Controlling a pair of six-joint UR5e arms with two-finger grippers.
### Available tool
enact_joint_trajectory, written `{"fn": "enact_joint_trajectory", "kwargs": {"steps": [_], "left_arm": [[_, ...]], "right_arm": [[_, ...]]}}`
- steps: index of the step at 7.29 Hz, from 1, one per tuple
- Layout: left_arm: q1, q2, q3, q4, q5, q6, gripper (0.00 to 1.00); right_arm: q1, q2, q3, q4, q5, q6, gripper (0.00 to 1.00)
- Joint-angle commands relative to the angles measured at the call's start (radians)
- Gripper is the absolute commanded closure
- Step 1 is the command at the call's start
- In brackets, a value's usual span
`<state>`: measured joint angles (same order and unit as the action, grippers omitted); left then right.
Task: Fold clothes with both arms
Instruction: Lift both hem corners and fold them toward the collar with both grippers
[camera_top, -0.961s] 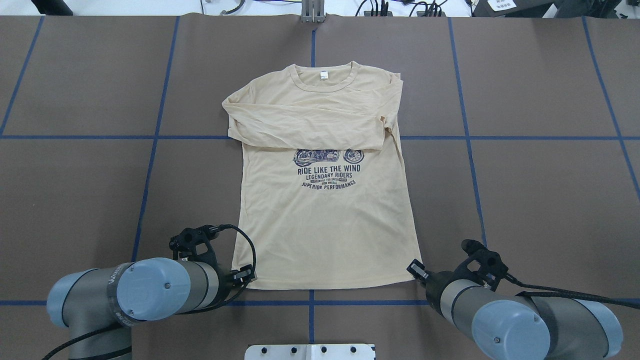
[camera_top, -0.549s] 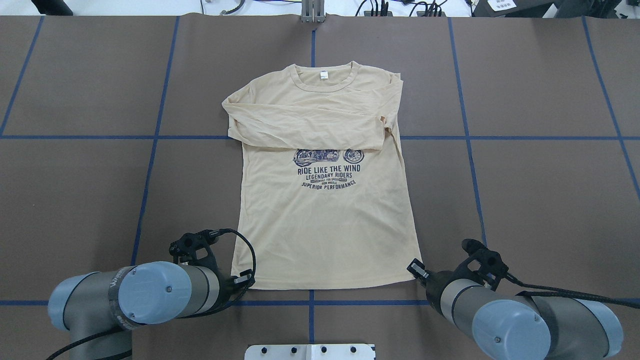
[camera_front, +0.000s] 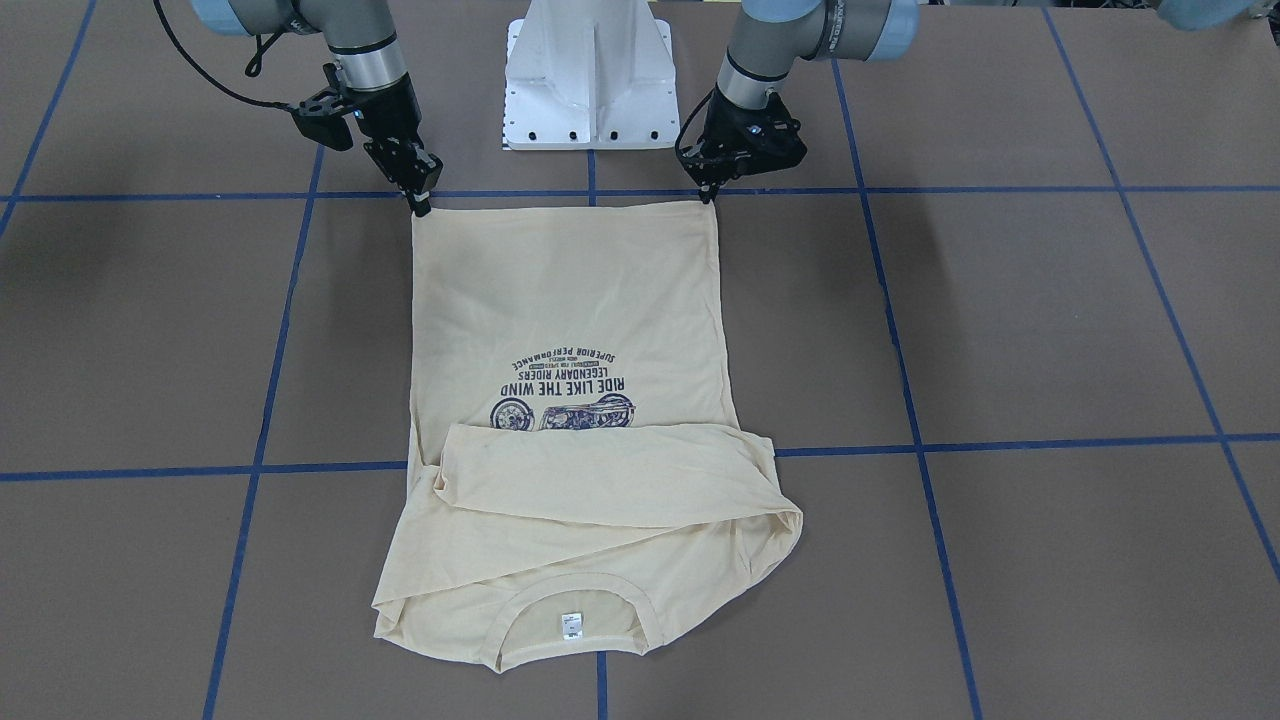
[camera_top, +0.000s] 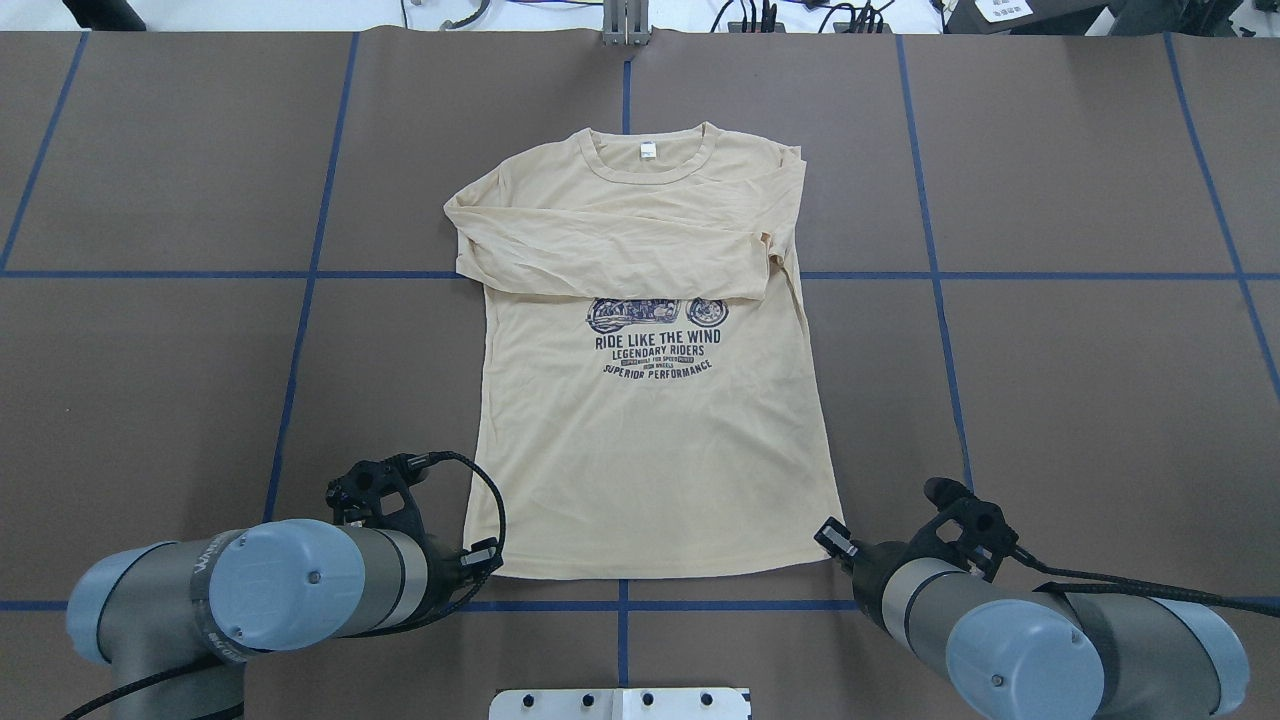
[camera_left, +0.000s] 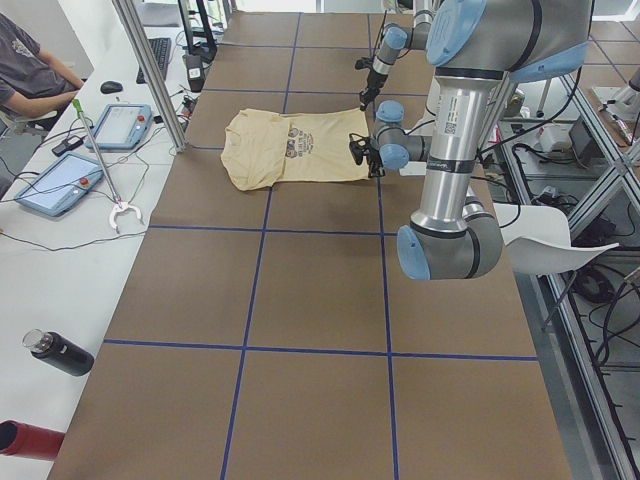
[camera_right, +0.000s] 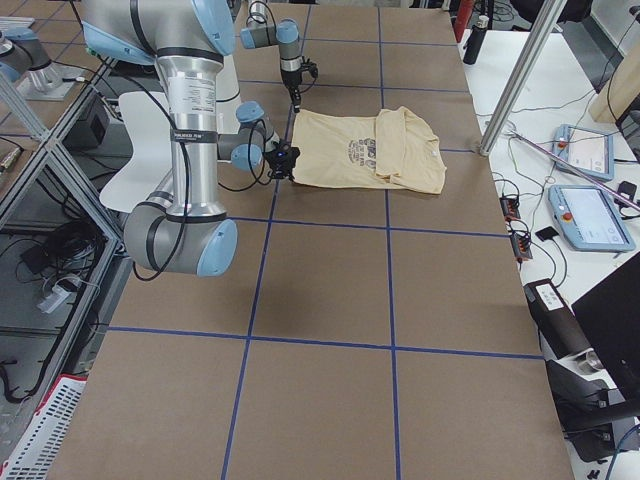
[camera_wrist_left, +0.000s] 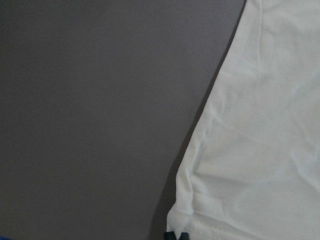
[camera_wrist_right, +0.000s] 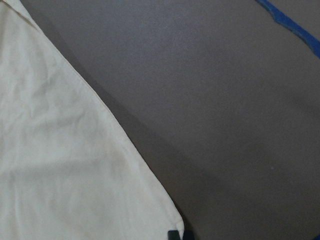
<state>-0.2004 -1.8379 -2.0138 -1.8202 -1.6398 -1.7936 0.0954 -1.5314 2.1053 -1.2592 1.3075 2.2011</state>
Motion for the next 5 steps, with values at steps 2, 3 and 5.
{"fn": "enact_joint_trajectory", "kwargs": {"steps": [2,3,5], "left_arm": [[0.033,0.060,-0.129,0.047,-0.017,-0.048,1.00],[0.082,0.062,-0.152,0.050,-0.014,-0.128,1.00],[0.084,0.071,-0.221,0.051,-0.017,-0.144,1.00]], "right_arm": [[-0.119,-0.009,0.160,-0.153,-0.004,0.017,1.00],[-0.161,-0.009,0.233,-0.236,-0.002,0.019,1.00],[-0.174,-0.009,0.300,-0.308,0.006,0.017,1.00]]}}
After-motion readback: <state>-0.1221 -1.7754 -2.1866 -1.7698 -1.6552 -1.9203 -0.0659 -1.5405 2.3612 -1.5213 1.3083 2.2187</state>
